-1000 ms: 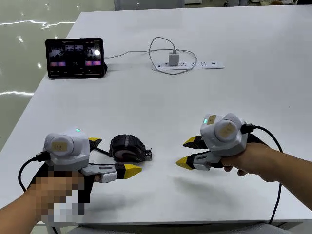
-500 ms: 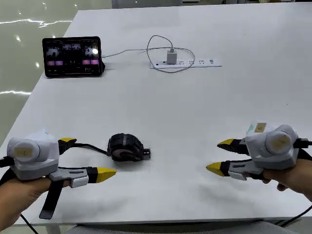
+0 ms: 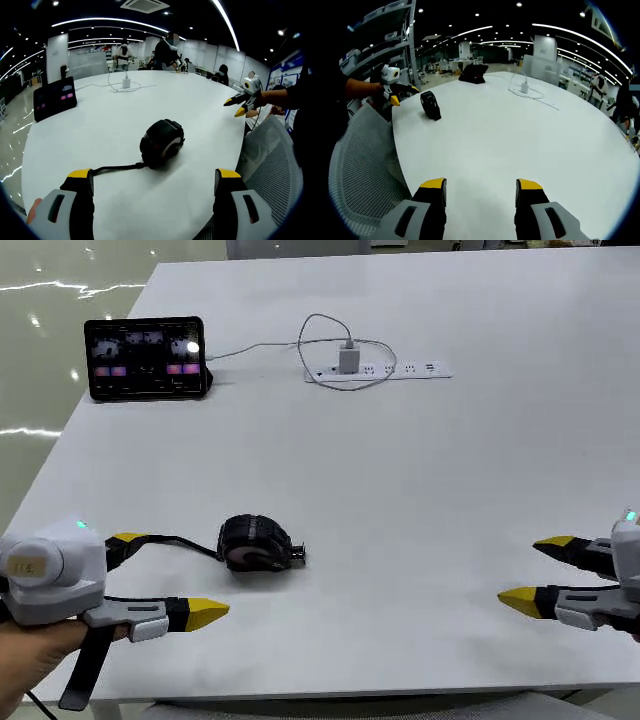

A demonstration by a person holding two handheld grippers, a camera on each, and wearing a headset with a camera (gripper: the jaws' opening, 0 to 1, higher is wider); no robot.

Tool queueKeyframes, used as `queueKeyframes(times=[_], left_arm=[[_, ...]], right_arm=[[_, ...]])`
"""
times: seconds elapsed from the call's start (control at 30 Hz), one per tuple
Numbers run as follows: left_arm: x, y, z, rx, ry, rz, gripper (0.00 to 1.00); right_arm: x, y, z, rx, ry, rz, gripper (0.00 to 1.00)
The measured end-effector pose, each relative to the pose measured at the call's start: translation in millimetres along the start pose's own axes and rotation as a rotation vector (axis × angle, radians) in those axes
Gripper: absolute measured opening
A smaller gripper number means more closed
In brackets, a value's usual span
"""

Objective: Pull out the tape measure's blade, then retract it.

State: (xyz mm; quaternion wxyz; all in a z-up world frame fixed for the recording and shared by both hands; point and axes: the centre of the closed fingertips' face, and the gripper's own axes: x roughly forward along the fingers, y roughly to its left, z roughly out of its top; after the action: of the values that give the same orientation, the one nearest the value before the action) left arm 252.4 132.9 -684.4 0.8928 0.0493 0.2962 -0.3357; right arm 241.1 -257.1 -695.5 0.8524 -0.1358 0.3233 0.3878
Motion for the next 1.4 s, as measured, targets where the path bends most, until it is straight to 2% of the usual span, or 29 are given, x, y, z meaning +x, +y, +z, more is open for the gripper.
queueKeyframes(times=[0.07,0.2,0.27,0.37,0.47,0.6,0.67,0.77,1.17,1.4], left_arm=[[-1.5,0.6,-3.9,-0.024,0.011,-0.008,0.99],[-4.9,3.3,-10.9,0.005,0.030,0.013,0.99],[-7.5,7.4,-10.0,0.009,0.021,0.028,0.99],[-10.2,11.3,-9.1,0.011,0.016,0.042,0.99],[-13.5,13.4,-10.1,0.002,0.020,0.036,0.99],[-18.4,18.1,-9.5,0.002,0.016,0.041,0.99],[-18.5,14.0,-7.6,-0.012,0.010,0.014,0.98],[-17.0,13.2,-8.3,0.005,0.032,0.011,0.97],[-17.7,17.2,-10.8,0.020,0.039,0.029,0.99],[-16.5,10.7,-14.2,0.016,0.059,0.006,0.98]], right_arm=[[-4.0,-1.1,-5.3,-0.001,0.015,-0.003,0.56],[-9.3,-0.6,-8.1,0.005,0.021,0.001,0.65],[-11.2,1.2,-8.9,-0.004,0.015,0.012,0.70],[-13.0,-1.2,-11.3,-0.039,0.015,0.000,0.79],[-14.2,-2.5,-11.5,-0.057,0.006,-0.004,0.90],[-14.5,0.2,-13.3,-0.075,0.005,0.002,0.99],[-16.1,3.5,-7.3,-0.107,-0.035,0.007,0.99],[-15.2,6.2,-8.2,-0.083,-0.030,0.014,0.99],[-10.9,7.5,-13.4,-0.058,-0.007,0.023,0.99],[-9.2,10.1,-12.8,-0.051,-0.010,0.029,0.99]])
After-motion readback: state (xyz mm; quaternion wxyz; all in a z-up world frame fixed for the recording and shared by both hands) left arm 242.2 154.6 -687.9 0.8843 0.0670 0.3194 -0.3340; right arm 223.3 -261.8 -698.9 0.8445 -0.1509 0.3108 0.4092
